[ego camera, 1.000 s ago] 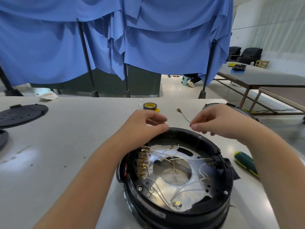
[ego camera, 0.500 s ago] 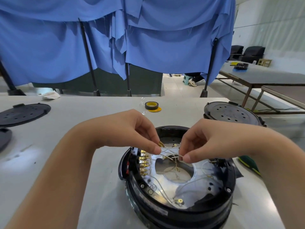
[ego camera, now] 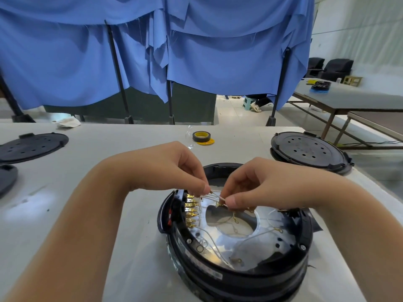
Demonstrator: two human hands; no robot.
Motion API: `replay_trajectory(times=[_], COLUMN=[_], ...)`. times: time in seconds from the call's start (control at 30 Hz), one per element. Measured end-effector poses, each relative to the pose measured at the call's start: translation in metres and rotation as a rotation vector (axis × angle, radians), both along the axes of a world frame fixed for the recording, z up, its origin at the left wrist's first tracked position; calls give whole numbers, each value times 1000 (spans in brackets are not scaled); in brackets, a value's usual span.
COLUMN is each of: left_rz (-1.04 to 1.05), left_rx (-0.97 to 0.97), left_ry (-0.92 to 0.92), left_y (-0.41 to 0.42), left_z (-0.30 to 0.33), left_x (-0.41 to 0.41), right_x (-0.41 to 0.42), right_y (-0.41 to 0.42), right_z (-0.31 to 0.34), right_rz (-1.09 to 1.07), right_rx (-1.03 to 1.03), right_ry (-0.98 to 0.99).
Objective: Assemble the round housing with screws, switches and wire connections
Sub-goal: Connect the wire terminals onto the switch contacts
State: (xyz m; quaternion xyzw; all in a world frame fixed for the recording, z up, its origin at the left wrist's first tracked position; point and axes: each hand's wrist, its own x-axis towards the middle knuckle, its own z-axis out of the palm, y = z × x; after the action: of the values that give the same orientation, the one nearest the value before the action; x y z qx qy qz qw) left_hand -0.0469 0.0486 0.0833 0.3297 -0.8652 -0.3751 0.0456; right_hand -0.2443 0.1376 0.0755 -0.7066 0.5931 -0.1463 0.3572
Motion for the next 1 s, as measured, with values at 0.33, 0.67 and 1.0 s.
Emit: replay_trajectory(times=[0.33,0.67,1.0], left_rz=[-30,119,275], left_rx=[24,-7,-90], left_ry=[-49,-103,-166], left_y=[-6,-16,-9], left_z=[-4,-7,-45], left_x=[4,14,32], right_x=[6,12,17], right_y=[-8,-13,-13], right_z=[-12,-25,-36], right_rz=[12,-19,1], right_rx=[-48,-70,-30], right_ry=[-64,-34,14])
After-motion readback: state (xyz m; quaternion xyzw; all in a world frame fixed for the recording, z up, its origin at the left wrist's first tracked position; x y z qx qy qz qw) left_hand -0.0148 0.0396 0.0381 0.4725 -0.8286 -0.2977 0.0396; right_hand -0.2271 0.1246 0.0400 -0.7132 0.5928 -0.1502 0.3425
